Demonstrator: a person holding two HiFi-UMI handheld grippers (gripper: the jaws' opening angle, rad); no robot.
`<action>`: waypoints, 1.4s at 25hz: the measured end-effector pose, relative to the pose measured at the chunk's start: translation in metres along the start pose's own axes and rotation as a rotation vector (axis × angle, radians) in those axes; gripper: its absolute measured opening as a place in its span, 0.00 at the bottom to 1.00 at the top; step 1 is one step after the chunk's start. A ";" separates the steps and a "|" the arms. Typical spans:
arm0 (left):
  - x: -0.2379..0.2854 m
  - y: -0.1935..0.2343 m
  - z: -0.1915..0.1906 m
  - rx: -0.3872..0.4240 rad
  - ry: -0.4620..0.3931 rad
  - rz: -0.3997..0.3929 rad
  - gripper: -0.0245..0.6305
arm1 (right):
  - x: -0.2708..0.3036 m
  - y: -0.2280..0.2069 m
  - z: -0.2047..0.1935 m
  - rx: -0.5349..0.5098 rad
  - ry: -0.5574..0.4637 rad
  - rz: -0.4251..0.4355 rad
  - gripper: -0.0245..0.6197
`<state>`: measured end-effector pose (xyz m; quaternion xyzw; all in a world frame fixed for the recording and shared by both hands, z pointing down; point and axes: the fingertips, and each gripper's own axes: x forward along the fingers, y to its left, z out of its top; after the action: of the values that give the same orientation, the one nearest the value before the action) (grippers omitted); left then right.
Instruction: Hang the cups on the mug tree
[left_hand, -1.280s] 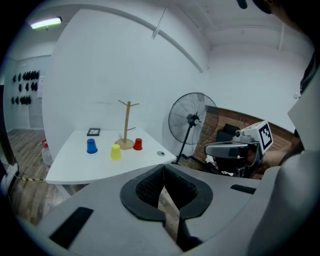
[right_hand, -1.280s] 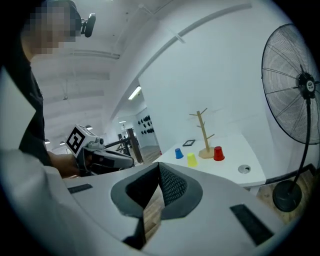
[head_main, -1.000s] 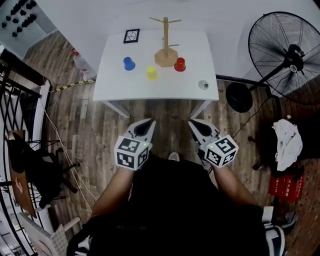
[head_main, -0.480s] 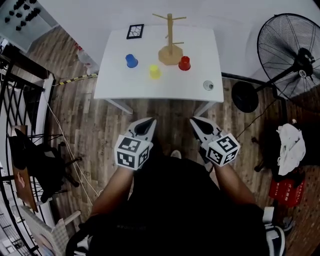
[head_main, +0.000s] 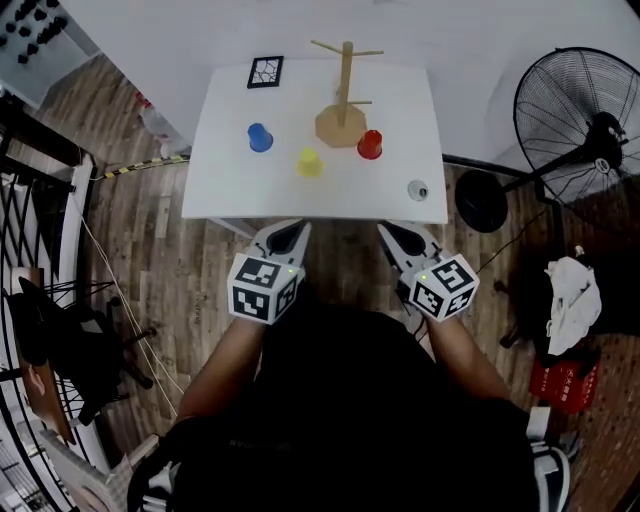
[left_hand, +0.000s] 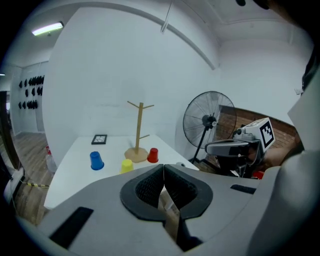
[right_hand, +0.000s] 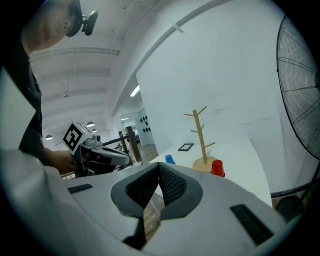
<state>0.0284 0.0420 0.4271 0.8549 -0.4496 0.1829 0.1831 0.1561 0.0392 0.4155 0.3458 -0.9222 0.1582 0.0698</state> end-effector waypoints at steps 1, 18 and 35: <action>0.004 0.010 0.004 0.002 0.001 -0.003 0.06 | 0.010 -0.002 0.005 -0.004 0.001 -0.005 0.03; 0.067 0.140 0.058 0.130 0.042 -0.162 0.06 | 0.132 -0.043 0.040 -0.049 0.057 -0.198 0.03; 0.126 0.172 0.059 0.158 0.121 -0.165 0.06 | 0.174 -0.125 0.014 -0.118 0.240 -0.276 0.03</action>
<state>-0.0398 -0.1650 0.4619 0.8882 -0.3502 0.2530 0.1565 0.1080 -0.1615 0.4738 0.4430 -0.8587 0.1330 0.2205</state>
